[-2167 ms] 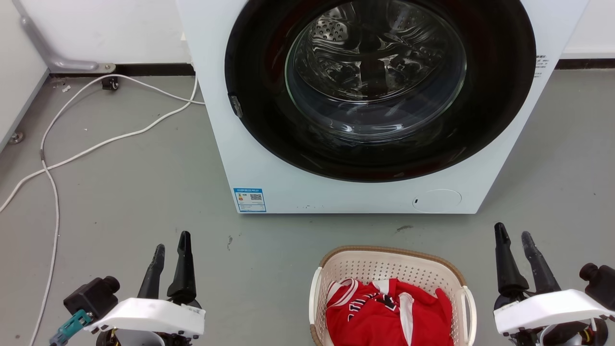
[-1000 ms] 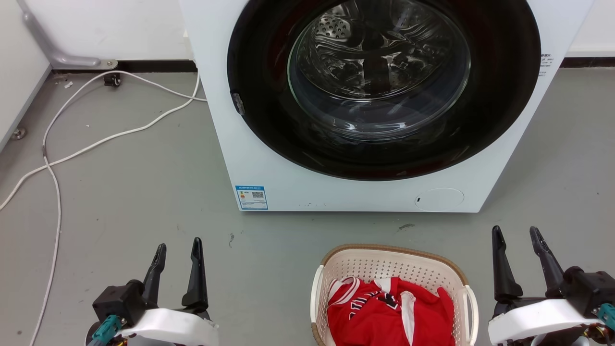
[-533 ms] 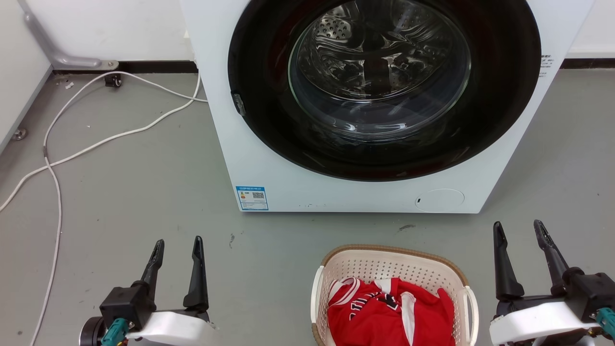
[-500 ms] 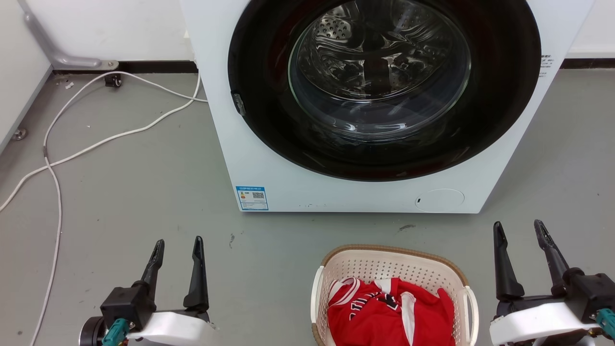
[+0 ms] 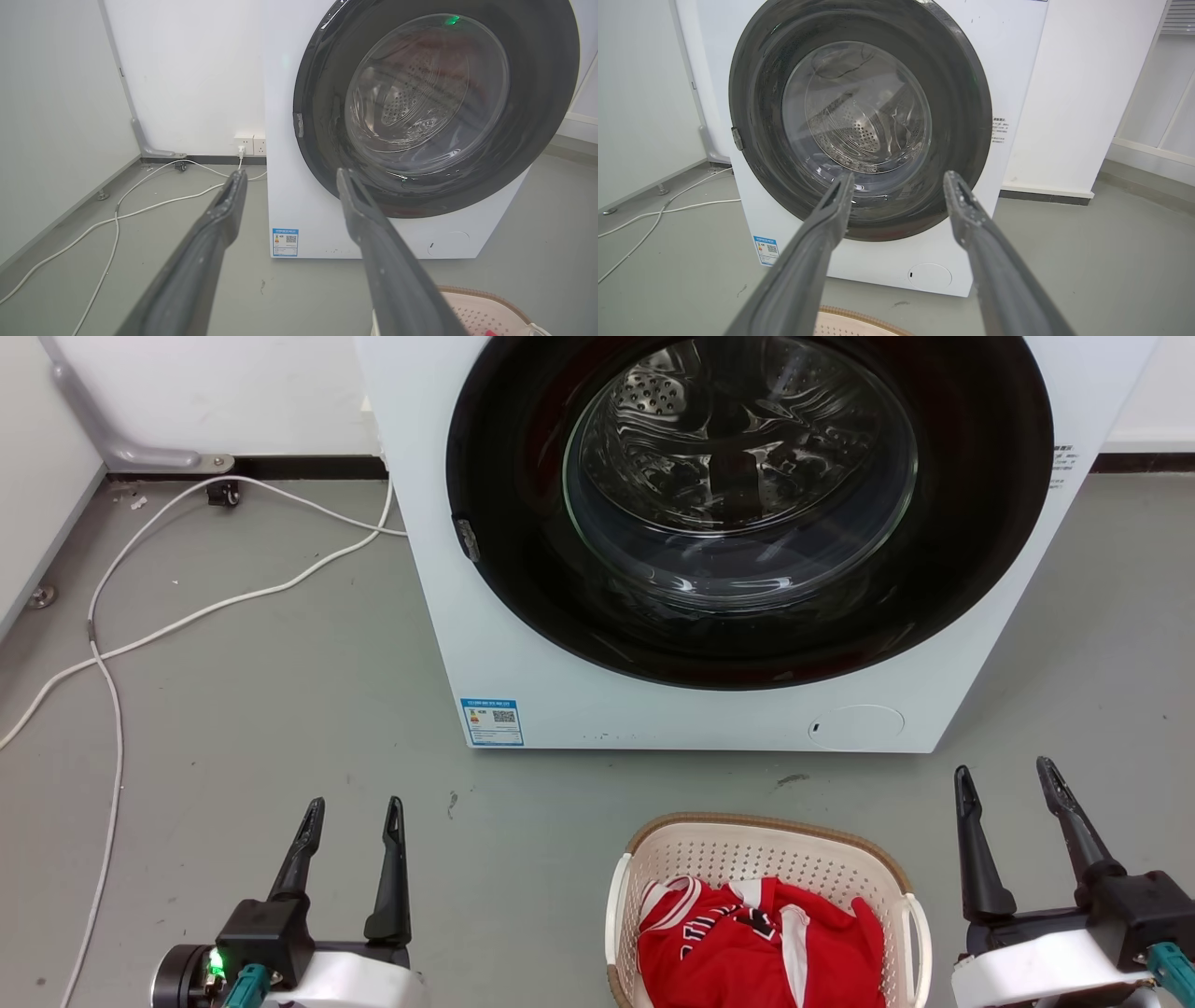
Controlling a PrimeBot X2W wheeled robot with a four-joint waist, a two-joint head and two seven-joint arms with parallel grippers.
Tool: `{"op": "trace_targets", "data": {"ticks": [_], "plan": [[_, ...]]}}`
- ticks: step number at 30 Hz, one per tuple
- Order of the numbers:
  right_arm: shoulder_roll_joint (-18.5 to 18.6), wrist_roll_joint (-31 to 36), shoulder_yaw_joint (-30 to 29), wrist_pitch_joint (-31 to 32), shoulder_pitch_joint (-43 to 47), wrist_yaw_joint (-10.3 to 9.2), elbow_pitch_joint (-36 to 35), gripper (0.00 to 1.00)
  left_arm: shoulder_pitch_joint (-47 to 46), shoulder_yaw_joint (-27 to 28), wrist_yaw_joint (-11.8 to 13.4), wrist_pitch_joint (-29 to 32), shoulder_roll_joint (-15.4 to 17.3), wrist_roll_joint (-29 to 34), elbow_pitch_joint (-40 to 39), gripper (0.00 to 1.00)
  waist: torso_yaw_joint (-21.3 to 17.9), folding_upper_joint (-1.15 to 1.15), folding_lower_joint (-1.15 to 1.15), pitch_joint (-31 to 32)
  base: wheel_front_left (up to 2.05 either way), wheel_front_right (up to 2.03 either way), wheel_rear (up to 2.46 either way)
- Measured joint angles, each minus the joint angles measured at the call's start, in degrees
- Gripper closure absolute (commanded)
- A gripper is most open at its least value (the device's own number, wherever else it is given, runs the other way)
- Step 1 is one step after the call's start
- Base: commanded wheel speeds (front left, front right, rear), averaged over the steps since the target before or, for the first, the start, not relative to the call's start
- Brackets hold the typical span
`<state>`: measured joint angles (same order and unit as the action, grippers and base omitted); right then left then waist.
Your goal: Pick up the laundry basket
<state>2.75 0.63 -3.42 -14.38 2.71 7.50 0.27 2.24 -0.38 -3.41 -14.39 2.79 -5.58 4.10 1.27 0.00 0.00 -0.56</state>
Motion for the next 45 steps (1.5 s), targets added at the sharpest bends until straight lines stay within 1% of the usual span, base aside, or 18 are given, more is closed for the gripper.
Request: {"op": "trace_targets", "data": {"ticks": [6, 12, 28, 33, 36, 40, 45], "plan": [[0.0, 1.9, 0.1, -0.7, 0.1, 0.00, -0.1, 0.00, 0.2, -0.1, 0.1, -0.5, 0.0, 1.6, 0.0, 0.00, 0.1, 0.00, 0.00, -0.1, 0.00, 0.00, 0.00], [0.0, 0.9, 0.0, -0.7, 0.2, 0.00, 0.1, 0.00, 0.2, 0.1, -0.1, -0.6, 0.0, 0.3, 0.2, 0.00, 0.1, 0.00, 0.00, -0.3, 0.00, 0.00, 0.00], [0.0, 0.5, 1.1, -0.7, 0.2, 0.00, 0.3, 0.00, 0.5, 0.5, -0.6, -0.7, 0.0, -0.1, 0.6, 0.00, -0.4, 0.00, 0.00, -0.4, 0.00, 0.00, 0.00], [0.0, 2.6, 2.2, -0.7, -0.5, 0.01, 2.9, 0.00, -0.3, 0.3, -0.7, -0.7, 0.0, -0.8, 2.5, 0.00, -1.2, 0.00, 0.00, -1.4, 0.00, 0.00, 0.00], [0.0, 4.1, 2.0, -0.7, -3.1, 0.01, 4.8, 0.00, -2.8, -0.2, -1.5, -0.7, 0.0, -0.5, 4.2, 0.00, -1.7, 0.00, 0.00, -2.8, 0.00, 0.00, 0.00], [0.0, 6.6, 0.6, -0.7, -6.5, 0.01, 11.0, 0.00, -6.9, -1.3, -2.2, -0.7, 0.0, -0.1, 8.9, 0.00, -2.5, 0.00, 0.00, -5.4, 0.00, 0.00, 0.00], [0.1, 8.7, -2.2, -0.7, -11.4, 0.01, 16.4, 0.00, -13.1, -2.9, -2.9, -0.7, 0.0, -0.2, 15.2, 0.00, -3.3, 0.00, 0.01, -9.3, 0.00, 0.00, 0.00]]}}
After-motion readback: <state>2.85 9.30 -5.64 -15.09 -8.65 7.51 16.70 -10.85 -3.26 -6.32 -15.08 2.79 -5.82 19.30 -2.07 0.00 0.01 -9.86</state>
